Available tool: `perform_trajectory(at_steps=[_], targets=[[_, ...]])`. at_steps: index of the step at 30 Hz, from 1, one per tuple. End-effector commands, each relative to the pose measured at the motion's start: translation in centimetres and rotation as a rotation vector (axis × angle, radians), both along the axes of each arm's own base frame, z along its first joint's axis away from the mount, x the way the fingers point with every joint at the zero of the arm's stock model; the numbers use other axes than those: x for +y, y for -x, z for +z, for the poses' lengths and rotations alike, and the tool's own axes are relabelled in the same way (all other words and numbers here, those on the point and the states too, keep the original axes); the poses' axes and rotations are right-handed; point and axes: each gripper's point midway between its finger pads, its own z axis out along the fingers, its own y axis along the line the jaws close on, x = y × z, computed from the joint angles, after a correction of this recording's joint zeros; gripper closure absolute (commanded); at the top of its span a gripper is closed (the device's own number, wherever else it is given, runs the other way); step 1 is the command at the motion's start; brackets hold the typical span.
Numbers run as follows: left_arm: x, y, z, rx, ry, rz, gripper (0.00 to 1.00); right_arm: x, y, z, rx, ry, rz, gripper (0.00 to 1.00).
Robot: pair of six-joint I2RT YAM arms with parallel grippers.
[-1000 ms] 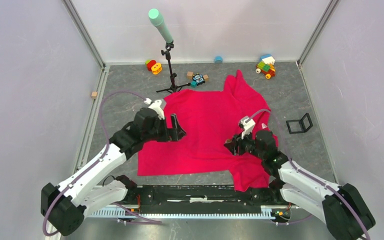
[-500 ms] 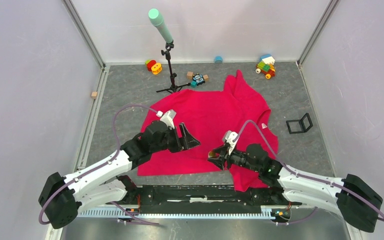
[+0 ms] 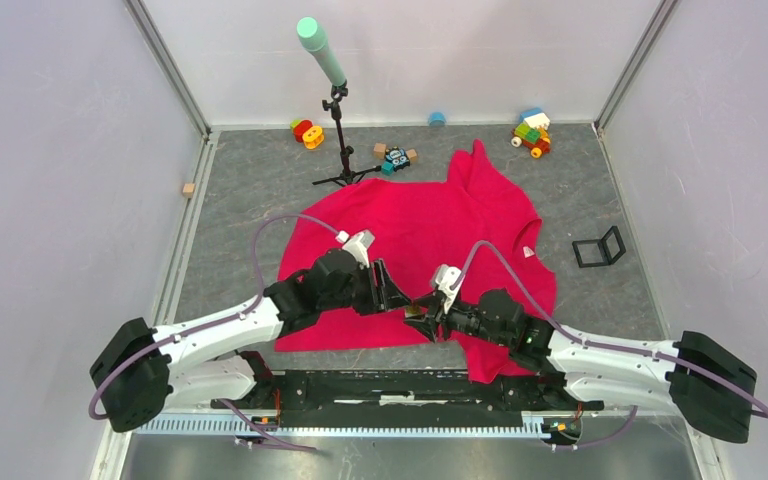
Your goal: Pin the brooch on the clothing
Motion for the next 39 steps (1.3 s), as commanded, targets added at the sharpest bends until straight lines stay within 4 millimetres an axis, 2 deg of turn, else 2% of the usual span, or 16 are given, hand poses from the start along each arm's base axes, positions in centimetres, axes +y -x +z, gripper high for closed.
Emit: perform_trajectory(at_steps=[1, 5, 9, 17, 24, 25, 28, 30, 32, 36, 39], targets=[[-1.3, 0.5, 0.9, -0.006, 0.063, -0.022, 0.49, 1.0, -0.7, 2.5, -0.053, -0.051, -0.012, 0.61], [-1.3, 0.8, 0.3, 0.009, 0.052, -0.025, 0.57, 1.1, -0.6, 2.4, -0.052, -0.046, -0.009, 0.61], [-1.3, 1.1, -0.3, 0.024, 0.043, -0.030, 0.61, 1.1, -0.7, 2.4, -0.056, -0.045, -0.010, 0.61], [-2.0, 1.5, -0.1, 0.045, 0.078, -0.045, 0.72, 0.9, -0.7, 2.0, -0.052, -0.032, -0.015, 0.62], [-3.0, 2.1, 0.2, 0.084, 0.145, -0.079, 0.97, 0.8, -0.8, 1.9, -0.035, -0.030, -0.029, 0.60], [-3.0, 2.1, 0.3, 0.076, 0.147, -0.078, 0.98, 0.8, -0.8, 2.0, -0.030, -0.033, -0.034, 0.56], [-2.1, 1.3, 0.5, 0.022, 0.100, -0.050, 0.98, 0.2, -1.6, 2.2, -0.011, -0.018, -0.094, 0.25], [-0.8, 0.7, 0.8, -0.035, 0.030, -0.021, 0.98, 0.0, -1.7, 2.7, -0.006, -0.013, -0.099, 0.15], [0.7, -0.3, 1.3, -0.095, -0.021, 0.018, 0.98, -0.4, -1.8, 3.5, 0.011, -0.023, -0.085, 0.11], [2.9, -1.2, 2.7, -0.155, -0.017, 0.033, 0.98, -1.0, -2.1, 6.1, 0.078, -0.114, -0.011, 0.09], [3.6, -1.1, 4.5, -0.240, 0.010, -0.017, 0.98, -1.2, -1.8, 7.8, 0.170, -0.180, 0.079, 0.10]])
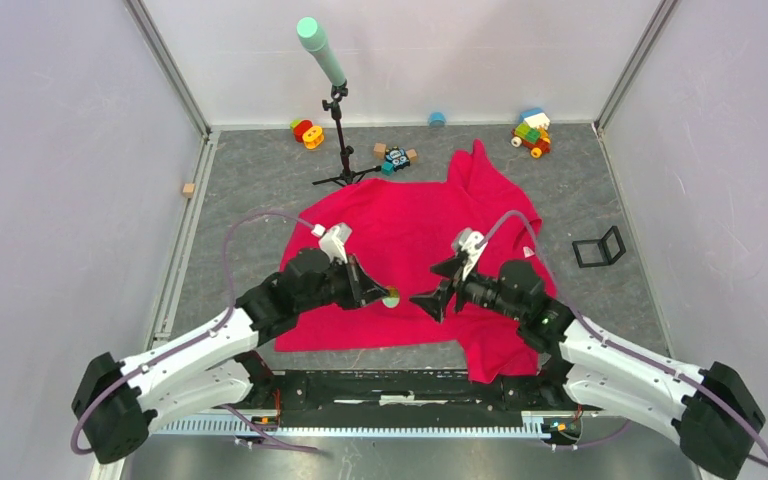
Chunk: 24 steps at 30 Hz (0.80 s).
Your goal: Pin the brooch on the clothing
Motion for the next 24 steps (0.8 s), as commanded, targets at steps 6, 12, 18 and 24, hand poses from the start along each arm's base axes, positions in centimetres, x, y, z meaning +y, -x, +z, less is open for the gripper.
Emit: perform_trajectory(at_steps=[6, 12, 18, 24], targets=[[0.3, 2.6, 7.2, -0.338, 0.059, -0.313, 0.98, 1.7, 4.0, 7.0, 0.167, -0.234, 0.370, 0.16], [0.3, 4.9, 9.8, -0.443, 0.126, -0.442, 0.98, 2.3, 4.6, 7.4, 0.214, -0.251, 0.421, 0.27], [-0.3, 5.7, 9.2, -0.409, 0.155, -0.500, 0.98, 2.7, 5.2, 7.1, 0.249, -0.268, 0.459, 0.41], [-0.7, 5.8, 9.2, -0.405, 0.188, -0.513, 0.98, 3.2, 5.4, 6.9, 0.266, -0.256, 0.476, 0.50]])
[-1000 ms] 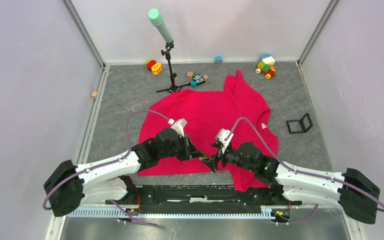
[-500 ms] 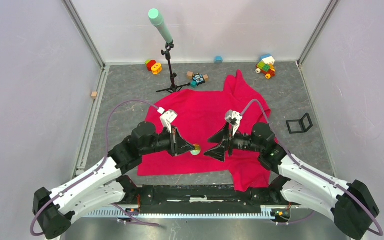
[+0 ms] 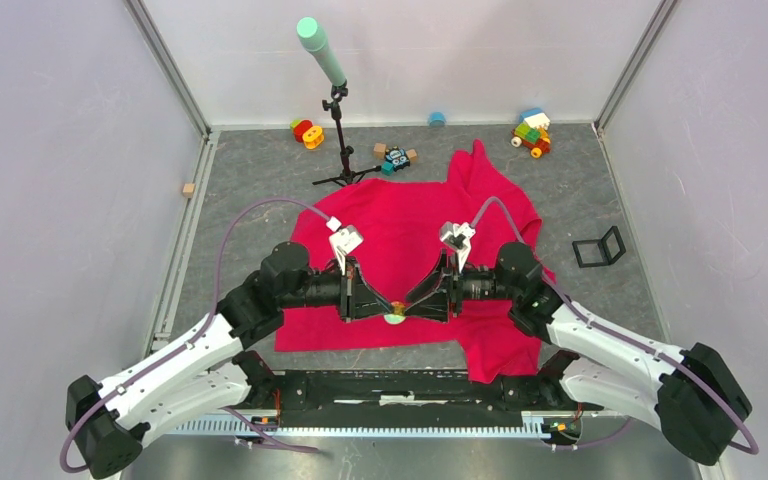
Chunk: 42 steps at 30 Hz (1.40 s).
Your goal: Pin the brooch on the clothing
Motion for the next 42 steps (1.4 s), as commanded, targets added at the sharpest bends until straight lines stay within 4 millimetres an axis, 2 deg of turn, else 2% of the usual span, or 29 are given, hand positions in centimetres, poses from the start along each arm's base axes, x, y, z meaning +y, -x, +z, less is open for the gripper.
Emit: perform_trajectory(at_steps=[1, 7, 14, 18, 19, 20, 23, 25, 26, 28, 30, 35, 38, 42], targets=[[-0.6, 0.5, 1.7, -0.066, 0.076, -0.058, 0.98, 0.8, 0.3, 2.3, -0.045, -0.053, 0.042, 0.52], [-0.7, 0.3, 1.6, -0.058, 0.078, -0.055, 0.98, 0.9, 0.9, 2.8, -0.052, -0.086, 0.061, 0.63], [-0.7, 0.2, 1.5, -0.056, 0.075, -0.046, 0.98, 1.2, 1.6, 2.9, -0.055, -0.095, 0.093, 0.71], [-0.6, 0.0, 1.5, -0.058, 0.075, -0.033, 0.98, 1.2, 1.9, 2.9, -0.064, -0.097, 0.104, 0.87], [-0.6, -0.1, 1.5, -0.060, 0.074, -0.026, 0.95, 1.2, 1.9, 2.9, -0.069, -0.097, 0.103, 0.91], [-0.6, -0.3, 1.5, -0.059, 0.072, -0.017, 0.84, 1.2, 1.8, 2.9, -0.079, -0.098, 0.099, 0.94], [-0.1, -1.2, 0.9, -0.049, 0.029, 0.051, 0.23, 1.1, 1.0, 2.8, -0.129, -0.085, 0.043, 1.00], [0.6, -2.3, 0.4, -0.037, -0.012, 0.139, 0.03, 0.8, -0.5, 2.2, -0.195, -0.044, -0.039, 1.00], [1.2, -3.3, 0.0, -0.026, -0.043, 0.215, 0.00, 0.6, -1.4, 1.8, -0.248, -0.008, -0.098, 1.00], [2.8, -5.2, -0.9, 0.012, -0.109, 0.378, 0.00, 0.1, -3.3, 0.9, -0.359, 0.067, -0.224, 1.00], [3.7, -6.2, -1.8, 0.108, -0.134, 0.503, 0.00, -0.6, -5.2, 0.2, -0.459, 0.142, -0.356, 1.00], [1.9, -5.9, -1.3, 0.315, 0.033, 0.529, 0.00, -1.7, -8.3, -0.9, -0.621, 0.274, -0.575, 1.00], [1.2, -5.9, -0.7, 0.386, 0.143, 0.526, 0.00, -1.9, -9.0, -1.2, -0.685, 0.328, -0.651, 1.00], [1.4, -6.3, -1.0, 0.422, 0.179, 0.569, 0.00, -2.1, -9.1, -1.2, -0.767, 0.385, -0.755, 1.00]])
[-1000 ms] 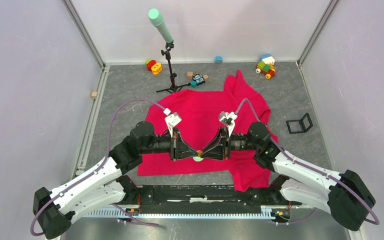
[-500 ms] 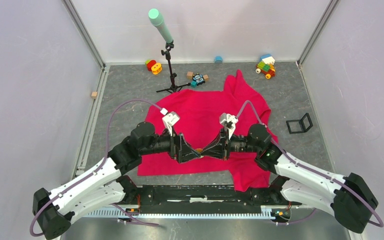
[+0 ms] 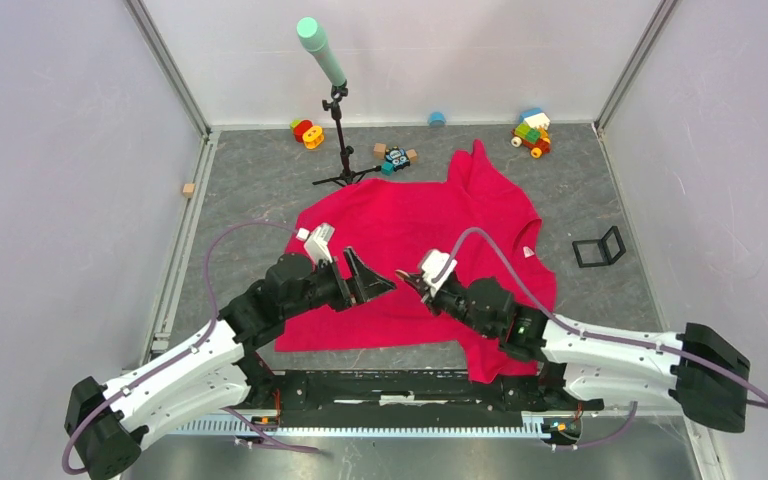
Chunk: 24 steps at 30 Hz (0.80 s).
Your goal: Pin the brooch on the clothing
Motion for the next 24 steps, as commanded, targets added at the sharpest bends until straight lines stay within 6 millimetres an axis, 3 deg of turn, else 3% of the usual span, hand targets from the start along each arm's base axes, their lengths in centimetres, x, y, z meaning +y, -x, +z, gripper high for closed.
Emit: perform_trajectory(at_steps=[1, 11, 17, 24], targets=[[-0.4, -1.1, 2.4, 0.041, 0.159, 0.095, 0.00, -2.0, -2.3, 1.7, -0.193, 0.050, -0.245, 1.00], [-1.5, -2.0, 1.6, 0.101, 0.190, 0.114, 0.02, -0.7, 0.2, 2.8, -0.352, 0.119, -0.290, 1.00], [-2.4, -2.2, 2.2, 0.098, 0.201, 0.086, 0.18, 0.2, 0.9, 2.6, -0.379, 0.159, -0.285, 1.00], [-2.6, -2.3, 0.7, 0.136, 0.174, 0.093, 0.32, 0.5, 1.5, 2.5, -0.406, 0.181, -0.288, 1.00]])
